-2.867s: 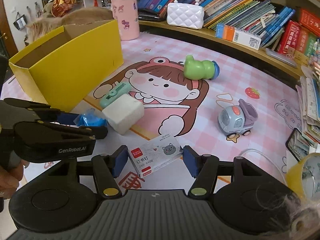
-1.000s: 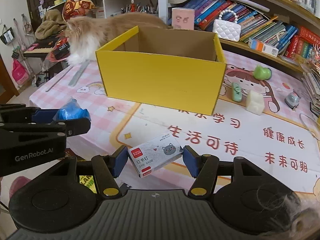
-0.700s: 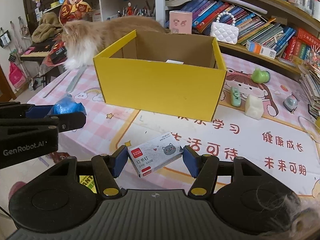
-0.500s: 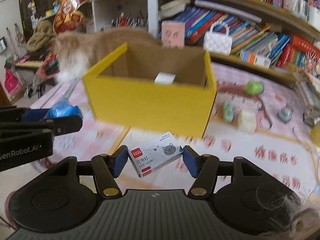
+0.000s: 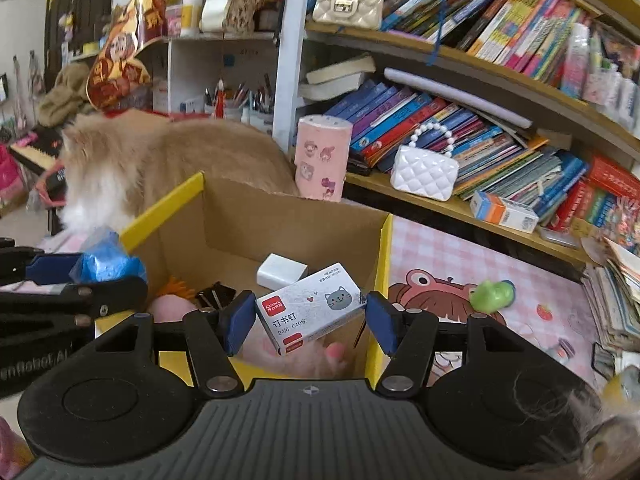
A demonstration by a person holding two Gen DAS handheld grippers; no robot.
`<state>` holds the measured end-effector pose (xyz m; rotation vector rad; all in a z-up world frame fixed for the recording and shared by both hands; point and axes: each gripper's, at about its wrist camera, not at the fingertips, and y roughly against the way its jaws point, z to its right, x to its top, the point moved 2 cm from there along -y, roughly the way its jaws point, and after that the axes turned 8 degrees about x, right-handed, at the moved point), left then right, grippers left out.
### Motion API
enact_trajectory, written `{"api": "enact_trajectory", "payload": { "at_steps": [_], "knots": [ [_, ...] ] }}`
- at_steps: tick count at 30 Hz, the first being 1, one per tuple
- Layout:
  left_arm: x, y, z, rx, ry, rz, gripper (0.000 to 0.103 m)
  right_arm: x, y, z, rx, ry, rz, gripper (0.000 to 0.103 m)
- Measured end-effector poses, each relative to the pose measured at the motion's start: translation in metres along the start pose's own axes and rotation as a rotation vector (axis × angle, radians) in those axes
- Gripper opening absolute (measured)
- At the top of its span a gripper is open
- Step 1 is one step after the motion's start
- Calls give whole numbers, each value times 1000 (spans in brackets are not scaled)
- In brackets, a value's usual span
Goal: Organize objects
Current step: 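Carry the blue bag and staple box with both grippers over the yellow box, then open both grippers to drop the staple box and blue bag into the box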
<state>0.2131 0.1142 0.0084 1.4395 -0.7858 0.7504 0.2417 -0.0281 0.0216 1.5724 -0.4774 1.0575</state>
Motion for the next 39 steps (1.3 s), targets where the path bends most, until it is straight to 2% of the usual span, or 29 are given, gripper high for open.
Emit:
{"api": "enact_trajectory", "payload": {
  "at_steps": [11,22,30,32,33,39],
  "knots": [
    [0,-51,3,69,0,-110,37,6,-68,6,99,124,-134,58],
    [1,-64,5,82,0,-144,38,6,-96,11,149,141,-229,58],
    [9,-46,2,55,39,-97,40,7,-81,14,133,99,-183,61],
    [11,-38,1,40,55,-80,49,9,-72,15,113,91,-155,68],
    [12,-33,0,34,62,-67,52,10,-67,15,102,85,-141,68],
    [14,-3,-1,23,66,-4,57,10,-32,19,67,7,-71,68]
  ]
}}
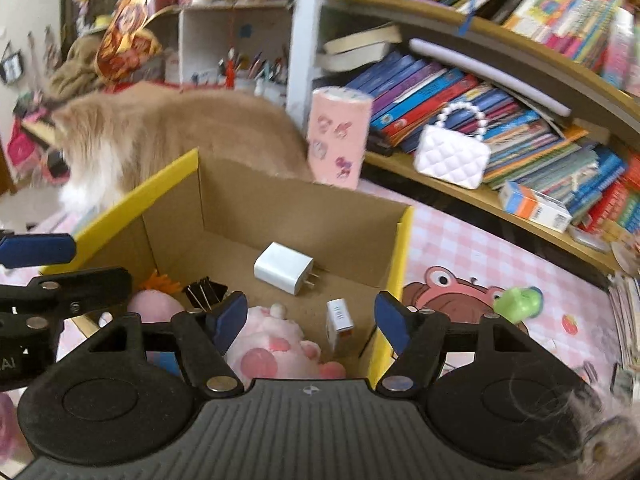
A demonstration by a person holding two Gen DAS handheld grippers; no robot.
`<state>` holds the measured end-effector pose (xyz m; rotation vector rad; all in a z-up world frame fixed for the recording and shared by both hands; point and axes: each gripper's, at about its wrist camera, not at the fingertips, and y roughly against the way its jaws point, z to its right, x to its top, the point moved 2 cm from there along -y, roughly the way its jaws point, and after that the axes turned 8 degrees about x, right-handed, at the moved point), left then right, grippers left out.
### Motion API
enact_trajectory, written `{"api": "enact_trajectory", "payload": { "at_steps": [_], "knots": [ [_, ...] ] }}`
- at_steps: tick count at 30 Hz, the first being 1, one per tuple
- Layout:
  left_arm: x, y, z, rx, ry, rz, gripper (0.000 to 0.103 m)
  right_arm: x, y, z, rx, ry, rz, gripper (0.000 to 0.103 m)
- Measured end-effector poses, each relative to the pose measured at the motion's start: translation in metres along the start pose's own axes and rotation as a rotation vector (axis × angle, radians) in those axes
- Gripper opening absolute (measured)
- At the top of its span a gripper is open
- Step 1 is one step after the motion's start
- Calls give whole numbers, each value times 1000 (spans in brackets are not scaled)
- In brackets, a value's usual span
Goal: Organize objects
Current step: 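Open both grippers to drop the staple box and blue bag into the box, then withdraw both grippers from the box toward the remaining items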
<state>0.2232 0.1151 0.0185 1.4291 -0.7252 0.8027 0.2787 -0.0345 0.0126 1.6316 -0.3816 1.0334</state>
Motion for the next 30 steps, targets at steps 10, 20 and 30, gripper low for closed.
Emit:
{"api": "enact_trajectory", "payload": {
  "at_steps": [10,20,30],
  "knots": [
    [-32,35,-13,32,-19,-4,57,-27,49,-12,-36,-74,49,69],
    [-72,57,-26,77,-37,-58,58,-72,78,-39,-76,-119,28,69],
    [-99,76,-32,88,-65,-101,59,-111,95,-66,-78,-142,-18,70]
  ]
}}
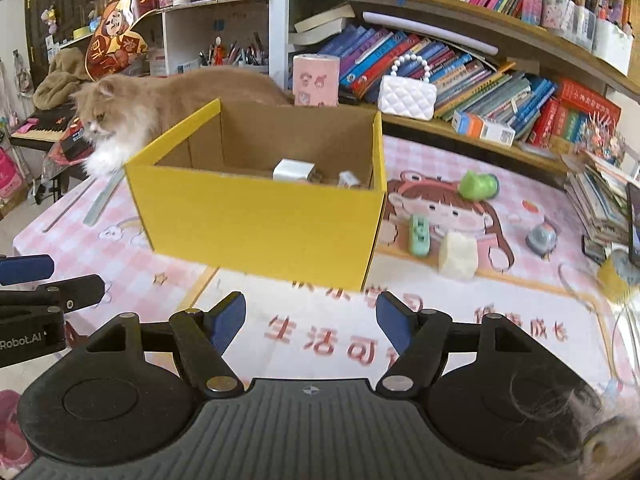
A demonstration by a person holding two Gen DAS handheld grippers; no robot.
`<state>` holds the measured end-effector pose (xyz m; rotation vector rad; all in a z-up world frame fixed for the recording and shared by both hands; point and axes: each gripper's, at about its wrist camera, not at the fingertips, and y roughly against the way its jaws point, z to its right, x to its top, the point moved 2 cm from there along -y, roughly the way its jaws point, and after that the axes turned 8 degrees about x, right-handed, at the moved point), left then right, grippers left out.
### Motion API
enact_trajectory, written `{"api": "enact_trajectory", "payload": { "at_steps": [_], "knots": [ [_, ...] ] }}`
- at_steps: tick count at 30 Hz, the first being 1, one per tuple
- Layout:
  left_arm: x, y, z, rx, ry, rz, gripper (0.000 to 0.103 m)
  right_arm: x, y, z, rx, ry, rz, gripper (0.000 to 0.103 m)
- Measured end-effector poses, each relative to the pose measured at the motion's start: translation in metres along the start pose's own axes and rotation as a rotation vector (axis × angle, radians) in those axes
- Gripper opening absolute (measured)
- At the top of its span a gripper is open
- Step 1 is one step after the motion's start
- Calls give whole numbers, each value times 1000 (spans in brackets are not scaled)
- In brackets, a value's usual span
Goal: Organize objects
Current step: 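Withdraw both grippers from the box toward the remaining items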
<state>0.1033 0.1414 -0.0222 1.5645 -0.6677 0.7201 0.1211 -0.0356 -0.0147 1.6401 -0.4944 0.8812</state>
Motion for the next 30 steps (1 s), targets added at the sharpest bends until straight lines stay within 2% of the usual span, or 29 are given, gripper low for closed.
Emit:
{"api": "enact_trajectory", "payload": {
  "at_steps": [9,12,15,30],
  "knots": [
    [-17,9,3,-20,-47,-26,60,-28,13,-5,-35,-49,-25,73],
    [-21,12,6,-31,-64,-28,65,-36,17,-3,-54,-80,-31,73],
    [-24,13,10,-48,-86,-33,65,-44,22,0,-75,-114,-32,73],
    [-25,5,52,-133,-178,-55,65,-66,36,31,-170,-203,-51,76]
  ]
}}
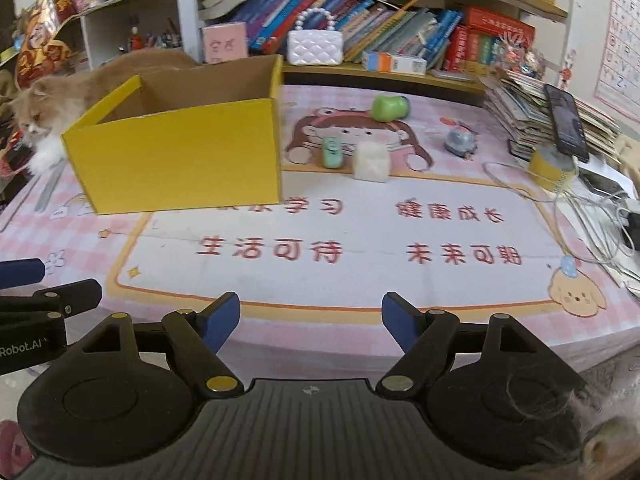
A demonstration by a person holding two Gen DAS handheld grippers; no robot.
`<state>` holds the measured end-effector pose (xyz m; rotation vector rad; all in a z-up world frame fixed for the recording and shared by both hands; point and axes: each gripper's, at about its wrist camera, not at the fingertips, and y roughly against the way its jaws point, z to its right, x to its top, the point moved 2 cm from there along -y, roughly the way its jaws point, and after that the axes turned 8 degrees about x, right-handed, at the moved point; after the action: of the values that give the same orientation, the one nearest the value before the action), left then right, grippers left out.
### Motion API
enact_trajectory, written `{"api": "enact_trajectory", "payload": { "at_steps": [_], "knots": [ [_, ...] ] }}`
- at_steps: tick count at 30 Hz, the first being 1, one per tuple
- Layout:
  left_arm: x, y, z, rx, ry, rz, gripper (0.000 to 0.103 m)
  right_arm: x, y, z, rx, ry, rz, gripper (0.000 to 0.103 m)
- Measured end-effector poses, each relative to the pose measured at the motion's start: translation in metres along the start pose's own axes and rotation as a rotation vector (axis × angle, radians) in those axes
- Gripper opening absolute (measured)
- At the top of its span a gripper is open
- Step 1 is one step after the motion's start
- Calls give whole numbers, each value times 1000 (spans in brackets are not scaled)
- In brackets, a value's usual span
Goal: Organize objects
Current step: 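Withdraw both grippers from the box toward the remaining items, then grasp the white foam block with the left gripper while the right grasps the grey toy truck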
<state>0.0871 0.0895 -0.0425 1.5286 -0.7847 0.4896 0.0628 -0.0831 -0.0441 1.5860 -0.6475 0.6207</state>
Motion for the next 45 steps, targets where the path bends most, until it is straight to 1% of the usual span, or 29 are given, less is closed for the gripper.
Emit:
{"api": "enact_trajectory", "payload": {
  "at_steps": [6,13,21,29,33,36,41,45],
  "knots": [
    [13,-15,29,-27,0,-19,65,4,-5,32,-34,-7,-22,77],
    [31,-32,65,-30,12,-38,65,21,-18,80,-38,-23,-52,77],
    [50,-55,111,-31,22,-70,65,40,-35,125,-20,15,-66,77],
    [68,-75,153,-16,45,-81,65,57,-55,170,11,47,-85,77],
    [78,-82,169,3,61,-79,65,67,-63,185,32,59,-78,77],
    [87,-85,180,15,67,-69,65,75,-68,195,44,61,-59,80],
    [101,-92,199,23,55,-51,65,89,-76,214,40,57,-16,80],
    [110,-101,209,34,55,-45,64,98,-84,227,65,41,3,80]
  ]
}}
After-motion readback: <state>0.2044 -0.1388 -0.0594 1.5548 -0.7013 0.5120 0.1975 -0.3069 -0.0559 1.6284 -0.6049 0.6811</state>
